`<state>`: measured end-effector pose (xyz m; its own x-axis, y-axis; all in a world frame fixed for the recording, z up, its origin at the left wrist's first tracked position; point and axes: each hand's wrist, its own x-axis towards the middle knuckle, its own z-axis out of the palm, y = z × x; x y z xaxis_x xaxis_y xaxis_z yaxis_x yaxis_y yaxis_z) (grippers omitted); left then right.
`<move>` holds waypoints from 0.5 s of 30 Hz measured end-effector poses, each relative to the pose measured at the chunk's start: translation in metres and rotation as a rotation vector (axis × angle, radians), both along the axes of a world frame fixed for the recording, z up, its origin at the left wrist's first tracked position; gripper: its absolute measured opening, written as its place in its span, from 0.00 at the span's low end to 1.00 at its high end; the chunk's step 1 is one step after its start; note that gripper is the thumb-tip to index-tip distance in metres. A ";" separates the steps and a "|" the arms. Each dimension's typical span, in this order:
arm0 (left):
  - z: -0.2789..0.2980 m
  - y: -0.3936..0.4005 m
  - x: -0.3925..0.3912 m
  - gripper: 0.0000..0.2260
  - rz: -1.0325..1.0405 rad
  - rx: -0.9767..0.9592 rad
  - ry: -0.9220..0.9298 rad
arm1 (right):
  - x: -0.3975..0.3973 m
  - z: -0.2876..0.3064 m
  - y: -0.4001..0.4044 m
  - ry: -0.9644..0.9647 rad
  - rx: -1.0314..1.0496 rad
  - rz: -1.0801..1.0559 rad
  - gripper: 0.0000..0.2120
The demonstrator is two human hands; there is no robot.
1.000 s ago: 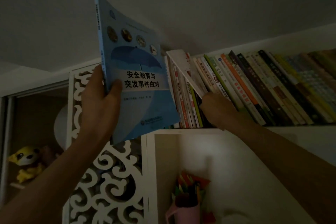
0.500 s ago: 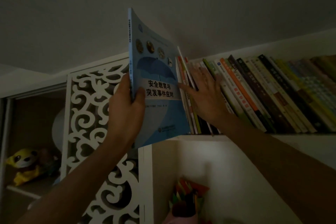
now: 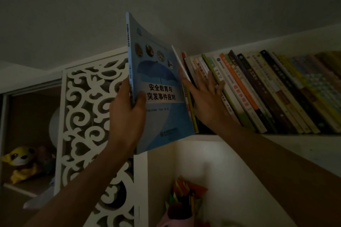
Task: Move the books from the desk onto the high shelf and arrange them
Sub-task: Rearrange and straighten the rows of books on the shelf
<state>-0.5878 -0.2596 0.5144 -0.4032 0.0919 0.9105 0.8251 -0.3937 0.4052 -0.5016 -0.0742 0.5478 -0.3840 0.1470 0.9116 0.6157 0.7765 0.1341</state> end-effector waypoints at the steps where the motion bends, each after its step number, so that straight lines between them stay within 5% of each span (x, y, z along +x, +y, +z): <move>1: -0.002 0.001 0.000 0.08 -0.011 0.004 -0.008 | 0.000 0.000 0.001 0.008 0.000 -0.004 0.42; 15: -0.001 0.007 0.008 0.10 -0.035 0.004 0.053 | 0.000 0.008 0.008 0.106 0.001 -0.034 0.44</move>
<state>-0.5798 -0.2526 0.5138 -0.3510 0.1009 0.9309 0.8313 -0.4240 0.3594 -0.5017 -0.0661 0.5557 -0.2804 0.1573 0.9469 0.6523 0.7549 0.0678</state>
